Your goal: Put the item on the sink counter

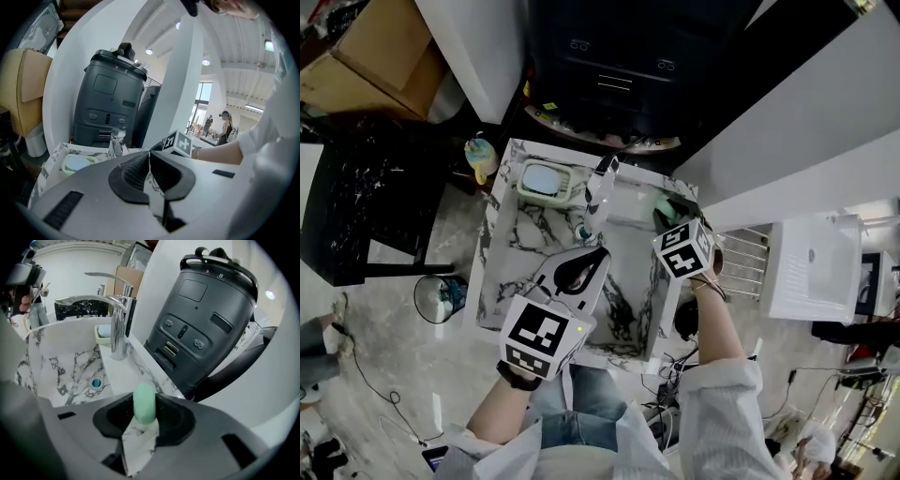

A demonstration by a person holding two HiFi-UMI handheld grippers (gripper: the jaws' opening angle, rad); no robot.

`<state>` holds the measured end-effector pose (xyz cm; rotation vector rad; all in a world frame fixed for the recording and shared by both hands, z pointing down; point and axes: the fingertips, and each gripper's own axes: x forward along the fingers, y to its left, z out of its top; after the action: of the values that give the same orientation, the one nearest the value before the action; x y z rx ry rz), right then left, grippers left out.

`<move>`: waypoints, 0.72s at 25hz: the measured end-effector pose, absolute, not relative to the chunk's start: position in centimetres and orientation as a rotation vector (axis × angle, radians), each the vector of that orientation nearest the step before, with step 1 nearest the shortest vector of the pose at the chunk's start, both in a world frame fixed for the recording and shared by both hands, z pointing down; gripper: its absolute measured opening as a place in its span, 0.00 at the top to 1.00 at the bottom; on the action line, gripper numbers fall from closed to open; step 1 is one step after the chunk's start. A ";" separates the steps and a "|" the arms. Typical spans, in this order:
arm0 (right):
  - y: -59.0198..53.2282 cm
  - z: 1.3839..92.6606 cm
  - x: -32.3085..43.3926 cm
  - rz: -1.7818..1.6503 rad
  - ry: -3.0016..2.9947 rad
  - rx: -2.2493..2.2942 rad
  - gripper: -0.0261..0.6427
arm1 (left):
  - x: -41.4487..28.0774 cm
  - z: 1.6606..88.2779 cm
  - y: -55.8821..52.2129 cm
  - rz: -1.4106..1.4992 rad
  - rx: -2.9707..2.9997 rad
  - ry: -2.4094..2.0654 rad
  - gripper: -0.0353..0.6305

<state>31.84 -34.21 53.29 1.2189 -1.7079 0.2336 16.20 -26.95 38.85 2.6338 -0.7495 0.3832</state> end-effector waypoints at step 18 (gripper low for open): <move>-30.3 44.9 23.1 0.177 -1.938 1.236 0.77 | 12.0 34.2 -23.7 0.299 2.650 -0.915 0.91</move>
<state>23.14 -30.30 44.92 1.2362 -1.9378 0.1774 12.04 -23.72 34.25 2.6498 -0.9152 0.2990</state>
